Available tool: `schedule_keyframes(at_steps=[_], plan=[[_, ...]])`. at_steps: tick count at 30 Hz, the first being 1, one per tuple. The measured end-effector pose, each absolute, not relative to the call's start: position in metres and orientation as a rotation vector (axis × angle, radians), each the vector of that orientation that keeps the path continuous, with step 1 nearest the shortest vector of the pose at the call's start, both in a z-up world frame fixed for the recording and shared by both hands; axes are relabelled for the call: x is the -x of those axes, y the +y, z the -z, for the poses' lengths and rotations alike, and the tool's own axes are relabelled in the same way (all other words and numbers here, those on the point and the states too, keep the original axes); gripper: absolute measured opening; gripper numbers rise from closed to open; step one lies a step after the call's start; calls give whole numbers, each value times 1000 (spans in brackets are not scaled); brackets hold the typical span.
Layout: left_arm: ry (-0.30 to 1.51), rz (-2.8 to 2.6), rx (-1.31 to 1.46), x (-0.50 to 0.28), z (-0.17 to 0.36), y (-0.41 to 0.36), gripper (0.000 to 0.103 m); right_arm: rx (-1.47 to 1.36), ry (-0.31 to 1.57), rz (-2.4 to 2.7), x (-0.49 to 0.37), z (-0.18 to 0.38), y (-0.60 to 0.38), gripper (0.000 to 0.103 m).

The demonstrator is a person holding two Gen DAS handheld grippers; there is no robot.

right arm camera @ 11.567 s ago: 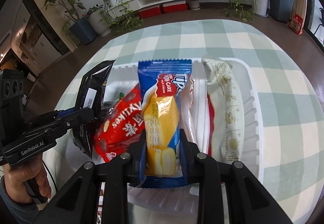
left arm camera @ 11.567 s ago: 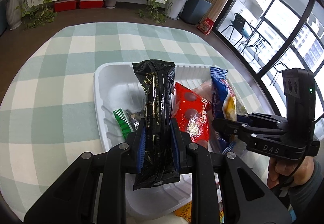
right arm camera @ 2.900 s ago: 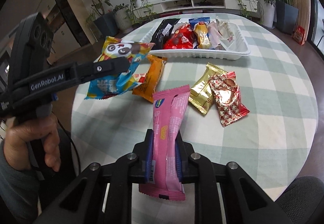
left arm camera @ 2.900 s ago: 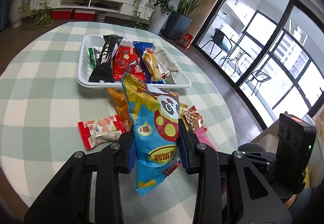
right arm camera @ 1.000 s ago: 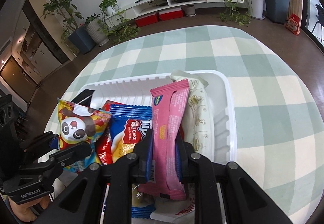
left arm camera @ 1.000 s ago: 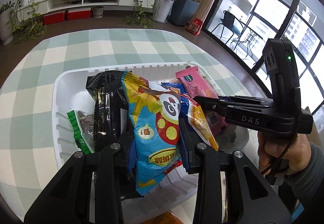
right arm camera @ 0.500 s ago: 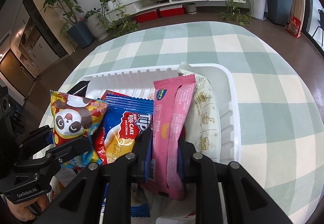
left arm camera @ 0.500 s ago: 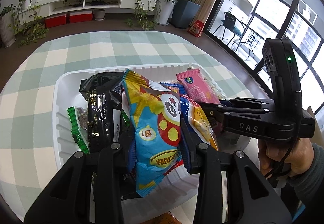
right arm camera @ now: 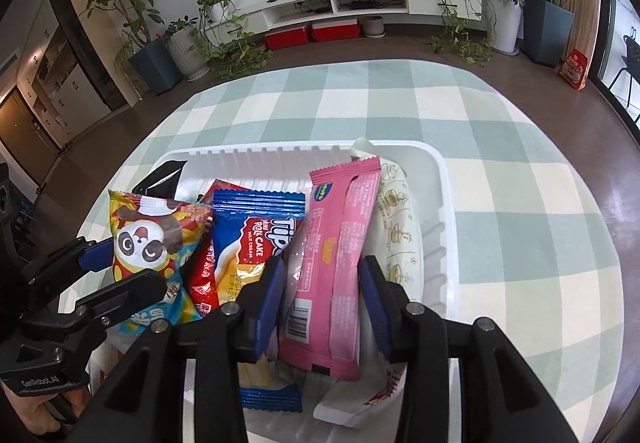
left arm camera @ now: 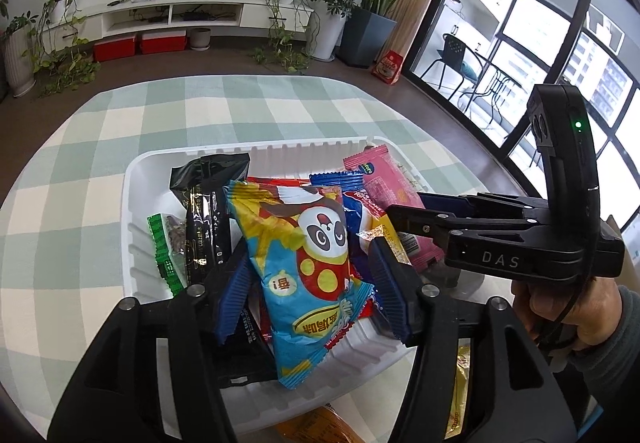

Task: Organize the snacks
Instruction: 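Open both grippers over the tray to release the packets, then grasp red-white biscuit packet with left gripper while right moves toward red heart packet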

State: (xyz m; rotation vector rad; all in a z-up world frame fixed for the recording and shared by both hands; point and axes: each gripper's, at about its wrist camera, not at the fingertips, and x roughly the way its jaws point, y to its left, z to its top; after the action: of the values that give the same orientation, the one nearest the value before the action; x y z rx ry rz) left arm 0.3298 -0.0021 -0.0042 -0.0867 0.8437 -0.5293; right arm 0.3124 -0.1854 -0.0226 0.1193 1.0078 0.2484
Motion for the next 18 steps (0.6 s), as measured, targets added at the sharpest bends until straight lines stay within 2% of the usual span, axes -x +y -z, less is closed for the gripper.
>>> schedule_keyframes(at_steps=[4, 6, 8, 15, 18], plan=[[830, 533, 95, -323, -1, 2, 60, -110, 969, -239, -304, 10, -189, 57], [827, 528, 98, -320, -2, 5, 61, -107, 950, -235, -300, 4, -190, 58], [822, 522, 101, -317, -3, 8, 66, -109, 940, -235, -296, -1, -190, 59], [803, 512, 108, -305, -4, 18, 68, -107, 909, -243, -283, -10, -189, 60], [794, 510, 111, -301, -6, 21, 73, -110, 902, -244, -280, -10, -190, 60]])
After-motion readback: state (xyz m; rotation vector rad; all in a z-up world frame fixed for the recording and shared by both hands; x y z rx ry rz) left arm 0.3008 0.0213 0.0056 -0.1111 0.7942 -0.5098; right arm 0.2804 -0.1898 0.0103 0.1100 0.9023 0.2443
